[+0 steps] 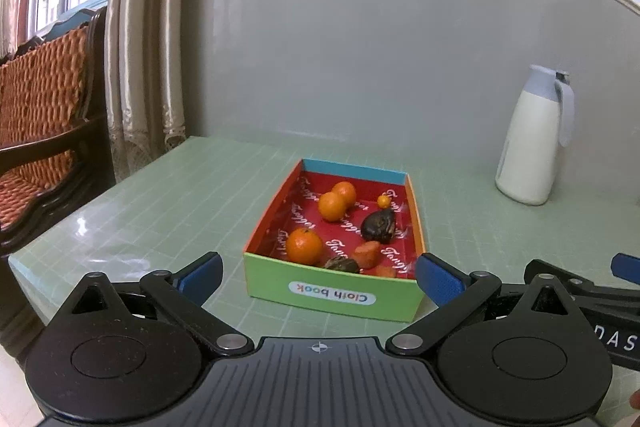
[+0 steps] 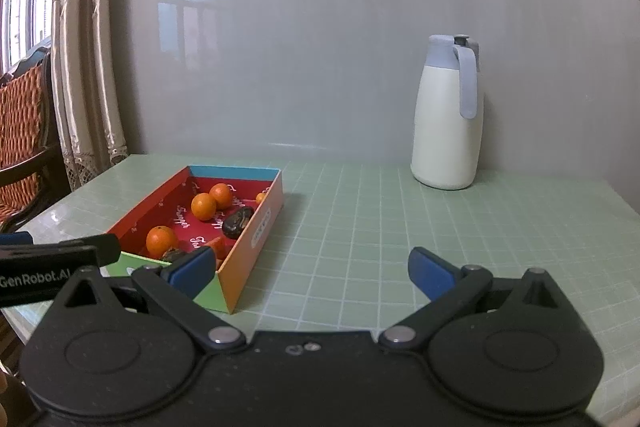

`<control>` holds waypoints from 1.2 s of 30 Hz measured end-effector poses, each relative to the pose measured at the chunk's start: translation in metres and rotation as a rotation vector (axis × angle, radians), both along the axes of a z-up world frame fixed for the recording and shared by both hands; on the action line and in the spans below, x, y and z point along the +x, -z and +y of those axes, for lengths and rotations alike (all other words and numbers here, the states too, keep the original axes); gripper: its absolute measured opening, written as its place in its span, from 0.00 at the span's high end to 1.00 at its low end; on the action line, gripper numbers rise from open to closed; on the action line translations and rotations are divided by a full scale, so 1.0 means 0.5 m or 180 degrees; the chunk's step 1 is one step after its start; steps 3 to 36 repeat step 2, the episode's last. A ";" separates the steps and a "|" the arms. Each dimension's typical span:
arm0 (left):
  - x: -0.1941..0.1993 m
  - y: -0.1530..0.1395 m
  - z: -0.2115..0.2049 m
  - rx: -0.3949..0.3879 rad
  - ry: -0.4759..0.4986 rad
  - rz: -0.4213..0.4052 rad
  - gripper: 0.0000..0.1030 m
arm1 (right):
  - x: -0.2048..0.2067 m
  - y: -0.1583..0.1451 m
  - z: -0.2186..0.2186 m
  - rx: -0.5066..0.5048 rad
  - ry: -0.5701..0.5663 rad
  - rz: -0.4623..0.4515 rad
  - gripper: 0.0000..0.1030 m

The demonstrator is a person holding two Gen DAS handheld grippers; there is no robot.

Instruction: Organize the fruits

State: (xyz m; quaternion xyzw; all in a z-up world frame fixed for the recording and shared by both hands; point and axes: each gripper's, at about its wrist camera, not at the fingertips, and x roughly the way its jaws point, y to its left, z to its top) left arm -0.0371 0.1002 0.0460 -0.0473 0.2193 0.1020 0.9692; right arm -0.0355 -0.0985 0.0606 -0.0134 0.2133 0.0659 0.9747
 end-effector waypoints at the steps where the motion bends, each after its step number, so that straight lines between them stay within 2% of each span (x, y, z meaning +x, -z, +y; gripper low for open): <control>1: 0.000 -0.001 0.001 -0.0003 -0.0004 -0.0010 0.00 | 0.000 0.000 0.000 0.0001 0.0004 0.0001 0.00; 36: 0.001 -0.003 -0.001 0.0003 -0.0021 -0.0017 0.00 | 0.001 0.001 -0.001 -0.0001 -0.0001 0.0010 0.00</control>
